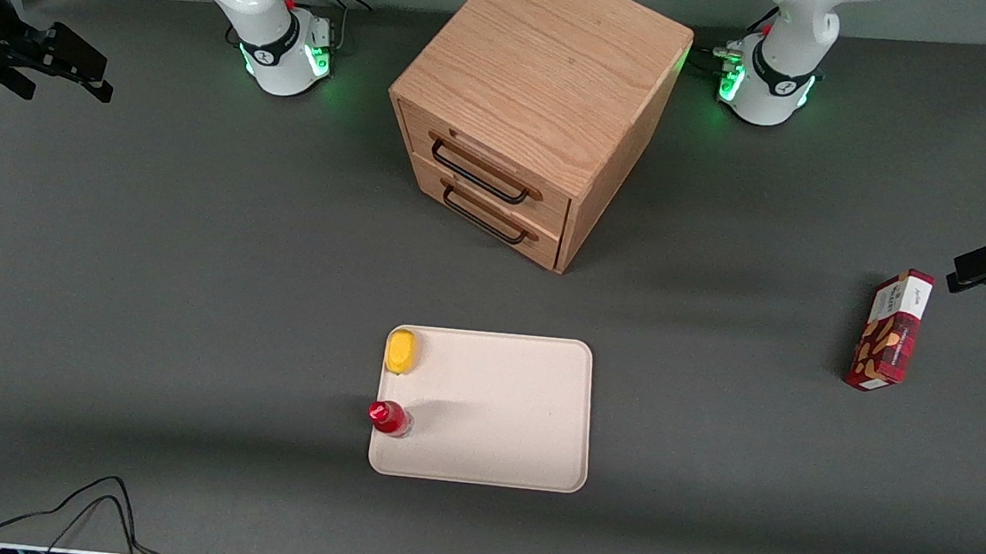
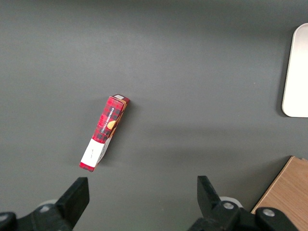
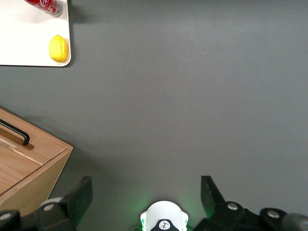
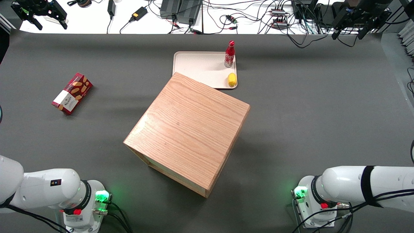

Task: Open upper drawer
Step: 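Move the right gripper from rest toward the wooden cabinet's drawers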

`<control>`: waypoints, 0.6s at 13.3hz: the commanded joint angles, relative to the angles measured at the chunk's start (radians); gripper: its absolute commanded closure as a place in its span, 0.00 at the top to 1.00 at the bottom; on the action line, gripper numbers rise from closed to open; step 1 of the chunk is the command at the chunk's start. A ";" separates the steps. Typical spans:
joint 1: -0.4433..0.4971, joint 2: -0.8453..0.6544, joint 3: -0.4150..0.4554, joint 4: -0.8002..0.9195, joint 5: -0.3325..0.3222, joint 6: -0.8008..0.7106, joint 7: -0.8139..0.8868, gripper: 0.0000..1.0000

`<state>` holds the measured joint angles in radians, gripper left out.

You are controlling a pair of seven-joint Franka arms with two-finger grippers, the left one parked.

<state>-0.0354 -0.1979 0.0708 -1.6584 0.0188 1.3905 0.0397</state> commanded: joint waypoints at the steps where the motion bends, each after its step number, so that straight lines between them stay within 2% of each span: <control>1: 0.006 0.018 -0.008 0.032 0.004 -0.036 0.014 1.00; 6: 0.014 0.035 0.006 0.057 0.018 -0.097 -0.007 1.00; 7: 0.031 0.040 0.006 0.068 0.044 -0.141 -0.085 1.00; 8: 0.037 0.058 0.007 0.094 0.100 -0.168 -0.159 1.00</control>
<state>-0.0231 -0.1860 0.0794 -1.6408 0.0522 1.2894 -0.0206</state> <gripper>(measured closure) 0.000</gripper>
